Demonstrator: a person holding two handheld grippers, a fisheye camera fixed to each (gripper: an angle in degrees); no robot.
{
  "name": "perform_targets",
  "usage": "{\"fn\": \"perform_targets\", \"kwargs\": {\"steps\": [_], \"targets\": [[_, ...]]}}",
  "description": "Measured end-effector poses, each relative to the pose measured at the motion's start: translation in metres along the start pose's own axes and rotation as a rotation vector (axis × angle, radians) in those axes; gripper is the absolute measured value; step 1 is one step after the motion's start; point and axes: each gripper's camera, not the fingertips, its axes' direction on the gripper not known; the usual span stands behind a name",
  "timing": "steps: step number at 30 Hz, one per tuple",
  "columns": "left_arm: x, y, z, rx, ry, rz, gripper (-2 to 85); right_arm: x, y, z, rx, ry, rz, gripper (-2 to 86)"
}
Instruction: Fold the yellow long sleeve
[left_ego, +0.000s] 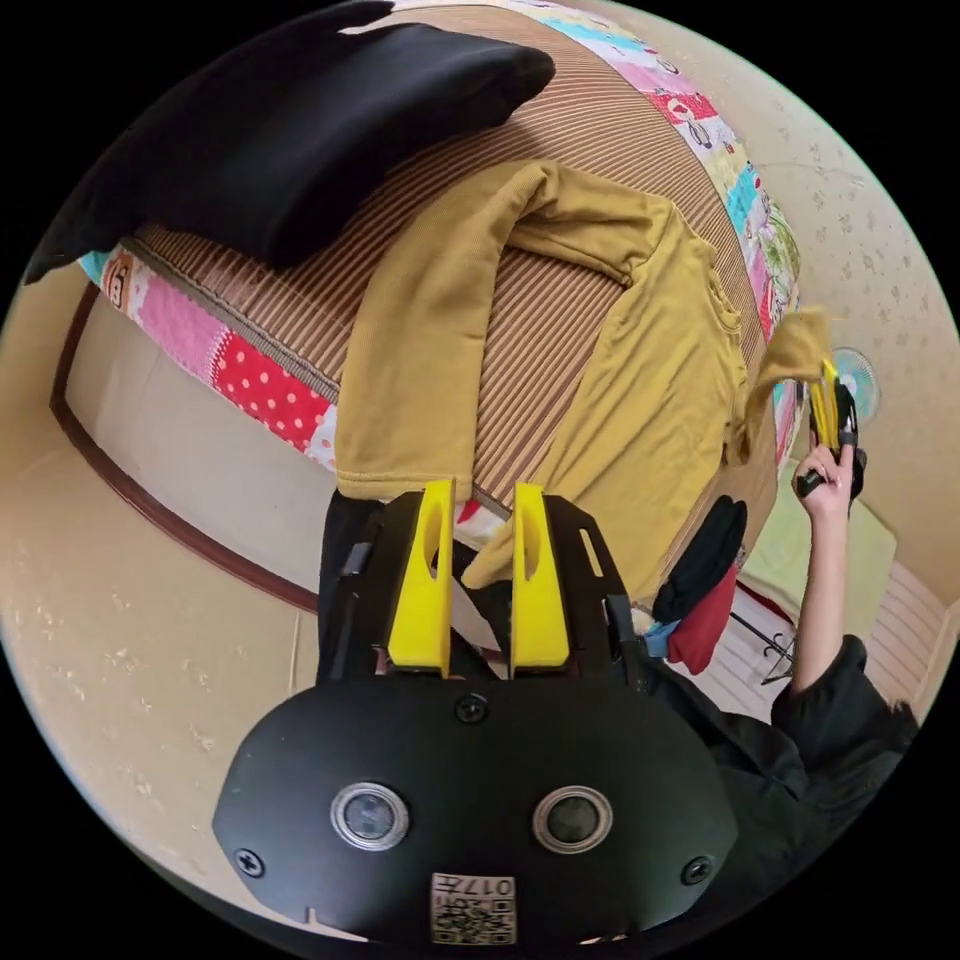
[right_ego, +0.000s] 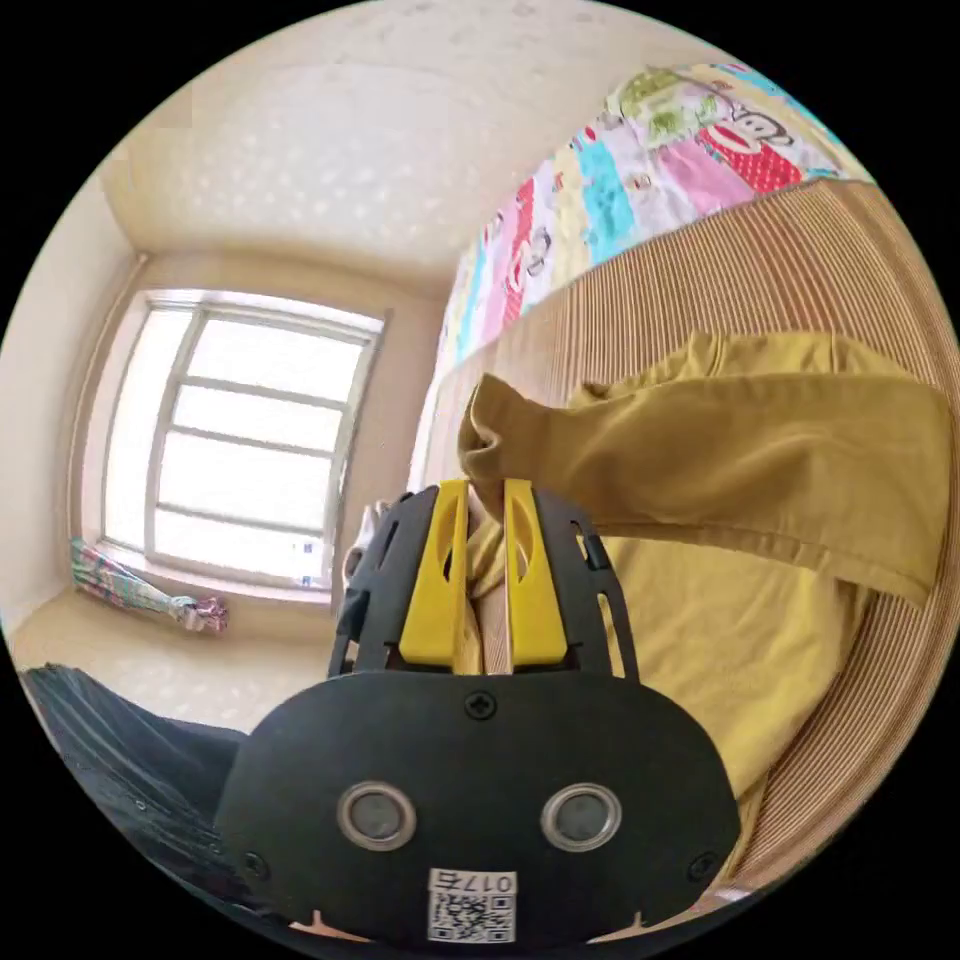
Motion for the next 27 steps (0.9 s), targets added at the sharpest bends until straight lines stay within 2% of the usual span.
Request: {"fn": "perform_targets", "kwargs": {"steps": [3, 6, 11, 12, 14, 16, 20, 22, 24, 25, 27], "targets": [[-0.003, -0.011, 0.028, -0.099, -0.116, 0.062, 10.5, -0.026, 0.07, 0.045, -0.084, 0.106, -0.143, 6.9], [-0.012, -0.011, 0.068, -0.199, -0.201, 0.091, 10.6, -0.021, 0.135, 0.069, -0.226, 0.125, -0.139, 7.1], [-0.025, 0.008, 0.075, -0.223, -0.241, 0.113, 6.9, -0.002, 0.198, 0.078, -0.355, 0.197, -0.149, 7.6], [-0.033, 0.015, 0.065, -0.222, -0.184, 0.117, 3.5, -0.005, 0.202, 0.079, -0.376, 0.212, -0.181, 8.1], [-0.047, 0.027, 0.036, -0.164, -0.016, 0.115, 2.8, -0.017, 0.202, 0.076, -0.373, 0.205, -0.248, 9.4], [-0.056, 0.048, -0.017, -0.043, 0.307, 0.175, 2.7, -0.046, 0.196, 0.073, -0.338, 0.128, -0.361, 11.8], [-0.042, 0.076, -0.091, 0.094, 0.58, 0.238, 3.2, -0.098, 0.181, 0.08, -0.304, -0.075, -0.527, 16.1], [-0.016, 0.086, -0.122, 0.153, 0.755, 0.289, 3.3, -0.134, 0.171, 0.074, -0.204, -0.03, -0.647, 17.0], [0.009, 0.086, -0.137, 0.161, 0.882, 0.333, 3.4, -0.153, 0.159, 0.058, -0.083, 0.059, -0.708, 15.5], [0.028, 0.085, -0.147, 0.159, 0.945, 0.369, 3.5, -0.16, 0.147, 0.047, -0.027, 0.105, -0.729, 11.8], [0.06, 0.086, -0.166, 0.176, 0.954, 0.461, 3.9, -0.164, 0.128, 0.015, 0.076, 0.093, -0.766, 6.8]]}}
